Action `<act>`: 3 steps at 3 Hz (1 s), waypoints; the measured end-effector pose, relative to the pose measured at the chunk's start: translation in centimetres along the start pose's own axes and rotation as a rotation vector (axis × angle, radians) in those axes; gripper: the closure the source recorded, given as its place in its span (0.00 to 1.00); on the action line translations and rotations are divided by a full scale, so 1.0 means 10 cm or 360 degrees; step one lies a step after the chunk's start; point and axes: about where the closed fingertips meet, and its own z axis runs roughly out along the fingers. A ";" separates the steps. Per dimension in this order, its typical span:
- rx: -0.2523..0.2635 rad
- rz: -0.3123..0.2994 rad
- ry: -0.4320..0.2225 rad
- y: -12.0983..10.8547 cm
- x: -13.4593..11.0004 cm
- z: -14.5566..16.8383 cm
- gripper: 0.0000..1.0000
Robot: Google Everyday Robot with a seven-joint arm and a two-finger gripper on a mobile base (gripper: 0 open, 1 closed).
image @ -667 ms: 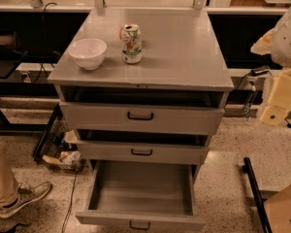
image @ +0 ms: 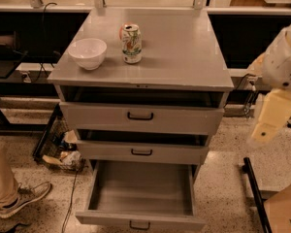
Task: Close bottom drawer
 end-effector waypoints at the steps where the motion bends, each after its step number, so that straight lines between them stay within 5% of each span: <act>1: -0.0300 0.0189 0.0053 0.41 0.28 1.13 0.00; 2: -0.0528 0.0281 0.0098 0.79 0.47 1.95 0.00; 3: -0.0567 0.0286 0.0111 0.86 0.51 2.05 0.00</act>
Offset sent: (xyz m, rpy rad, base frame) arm -0.0697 0.0128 -0.3164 0.1058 0.5463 -0.1557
